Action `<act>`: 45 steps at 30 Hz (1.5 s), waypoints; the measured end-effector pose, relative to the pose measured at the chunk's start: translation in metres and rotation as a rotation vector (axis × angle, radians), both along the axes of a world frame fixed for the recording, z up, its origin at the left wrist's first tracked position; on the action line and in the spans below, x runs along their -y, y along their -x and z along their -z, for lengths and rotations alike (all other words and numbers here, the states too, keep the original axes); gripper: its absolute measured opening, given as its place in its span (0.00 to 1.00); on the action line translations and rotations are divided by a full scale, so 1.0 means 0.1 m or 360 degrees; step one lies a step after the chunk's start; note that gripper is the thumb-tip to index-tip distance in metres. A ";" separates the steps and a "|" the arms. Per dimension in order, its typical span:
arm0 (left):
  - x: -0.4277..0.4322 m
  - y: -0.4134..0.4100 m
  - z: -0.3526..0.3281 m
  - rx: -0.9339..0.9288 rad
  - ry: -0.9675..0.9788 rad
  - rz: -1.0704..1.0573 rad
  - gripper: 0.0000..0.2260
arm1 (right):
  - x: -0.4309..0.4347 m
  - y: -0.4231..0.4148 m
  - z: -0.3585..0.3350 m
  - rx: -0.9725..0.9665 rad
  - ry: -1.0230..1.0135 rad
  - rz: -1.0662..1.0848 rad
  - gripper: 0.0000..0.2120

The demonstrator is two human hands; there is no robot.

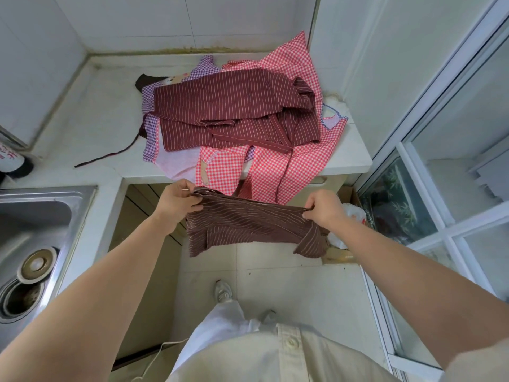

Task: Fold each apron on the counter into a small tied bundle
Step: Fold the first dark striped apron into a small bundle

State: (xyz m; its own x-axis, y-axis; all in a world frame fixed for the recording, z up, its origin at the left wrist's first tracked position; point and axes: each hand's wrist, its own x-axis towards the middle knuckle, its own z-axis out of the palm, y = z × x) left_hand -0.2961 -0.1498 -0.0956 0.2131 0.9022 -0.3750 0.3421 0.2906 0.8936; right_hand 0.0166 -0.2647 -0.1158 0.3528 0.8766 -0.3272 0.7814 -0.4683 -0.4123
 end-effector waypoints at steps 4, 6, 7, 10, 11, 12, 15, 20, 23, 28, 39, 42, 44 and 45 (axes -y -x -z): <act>-0.09 0.02 0.00 -0.0071 -0.0071 -0.0092 0.11 | 0.00 -0.15 -0.01 0.0132 0.0114 -0.0065 0.08; -0.13 0.03 -0.02 -0.0269 -0.0199 -0.0195 0.08 | -0.06 -0.20 -0.08 0.0183 0.0104 -0.0066 0.05; -0.17 0.03 -0.03 -0.0351 -0.0268 -0.0268 0.06 | -0.10 -0.23 -0.11 0.0186 0.0083 -0.0046 0.08; -0.33 0.03 -0.14 -0.0523 -0.0498 -0.0447 0.04 | -0.28 -0.29 -0.34 0.0263 -0.0069 0.0043 0.08; -0.39 0.02 -0.20 -0.0573 -0.0575 -0.0498 0.05 | -0.35 -0.31 -0.41 0.0315 -0.0135 0.0071 0.08; -0.45 0.00 -0.27 -0.0620 -0.0645 -0.0547 0.07 | -0.43 -0.34 -0.49 0.0344 -0.0201 0.0106 0.09; -0.62 -0.08 -0.47 -0.0882 -0.0825 -0.0681 0.09 | -0.66 -0.39 -0.64 0.0289 -0.0392 0.0206 0.09; -1.00 -0.23 -0.64 -0.1081 -0.0823 -0.0619 0.09 | -1.15 -0.42 -0.74 0.0122 -0.0545 0.0386 0.14; -1.36 -0.44 -0.65 -0.0464 -0.0457 -0.0703 0.09 | -1.56 -0.43 -0.74 -0.0202 -0.0577 0.0575 0.13; -2.27 -0.67 -0.49 0.0034 -0.0151 -0.0769 0.15 | -2.25 -0.47 -0.72 -0.0851 -0.0639 0.0964 0.10; -3.50 -0.98 -0.12 -0.0775 -0.0512 -0.0581 0.18 | -3.32 -0.64 -0.41 -0.0967 -0.0551 0.1104 0.16; -3.64 -1.01 0.01 -0.0810 -0.0422 -0.0445 0.20 | -3.45 -0.70 -0.32 -0.0773 -0.0390 0.1100 0.17; -3.69 -1.06 0.07 -0.0830 -0.0318 -0.0305 0.25 | -3.49 -0.74 -0.25 -0.0653 -0.0294 0.1055 0.17; -3.68 -1.10 0.09 -0.0854 -0.0310 -0.0239 0.27 | -3.49 -0.75 -0.23 -0.0594 -0.0250 0.1025 0.17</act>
